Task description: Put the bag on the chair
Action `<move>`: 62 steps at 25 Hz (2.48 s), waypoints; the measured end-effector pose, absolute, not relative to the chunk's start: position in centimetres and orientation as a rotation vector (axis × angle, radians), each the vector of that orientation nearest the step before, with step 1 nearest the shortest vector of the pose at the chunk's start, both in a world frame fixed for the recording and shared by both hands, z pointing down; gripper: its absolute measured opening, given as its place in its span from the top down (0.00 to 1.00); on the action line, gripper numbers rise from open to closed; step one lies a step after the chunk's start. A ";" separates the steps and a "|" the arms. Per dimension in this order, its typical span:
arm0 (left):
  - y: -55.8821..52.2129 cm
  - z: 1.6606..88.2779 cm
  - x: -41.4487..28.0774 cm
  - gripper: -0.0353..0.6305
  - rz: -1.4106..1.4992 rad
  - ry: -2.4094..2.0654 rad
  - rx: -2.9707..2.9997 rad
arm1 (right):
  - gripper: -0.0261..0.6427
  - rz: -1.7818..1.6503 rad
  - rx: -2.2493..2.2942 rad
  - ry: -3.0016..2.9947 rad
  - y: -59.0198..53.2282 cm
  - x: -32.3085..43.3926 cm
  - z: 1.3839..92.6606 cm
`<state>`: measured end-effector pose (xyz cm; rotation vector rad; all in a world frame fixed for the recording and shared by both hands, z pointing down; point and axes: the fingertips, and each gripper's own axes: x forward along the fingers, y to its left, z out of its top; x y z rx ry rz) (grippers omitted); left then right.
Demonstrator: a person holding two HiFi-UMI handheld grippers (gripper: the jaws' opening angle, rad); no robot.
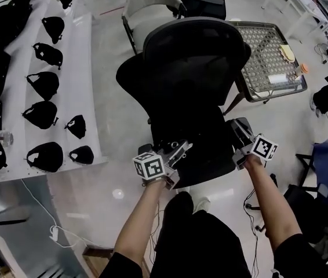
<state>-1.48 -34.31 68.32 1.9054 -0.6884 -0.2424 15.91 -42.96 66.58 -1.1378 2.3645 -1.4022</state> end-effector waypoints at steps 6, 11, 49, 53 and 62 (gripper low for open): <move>-35.9 71.8 -2.5 0.91 -0.235 -0.714 1.863 | 0.95 -1.458 -1.155 2.374 -44.5 15.1 70.3; -38.3 73.8 -3.7 0.91 -0.203 -0.724 1.859 | 0.95 -1.461 -1.192 2.415 -47.1 14.6 72.9; -41.7 87.7 -8.9 0.63 0.078 -0.955 1.800 | 0.71 -1.706 -1.384 2.464 -48.4 10.3 84.5; -40.8 88.0 -9.7 0.59 0.119 -1.002 1.808 | 0.61 -1.753 -1.456 2.500 -47.3 11.1 85.5; -36.8 86.9 -10.4 0.57 0.137 -1.072 1.795 | 0.52 -1.664 -1.578 2.598 -45.5 14.5 83.5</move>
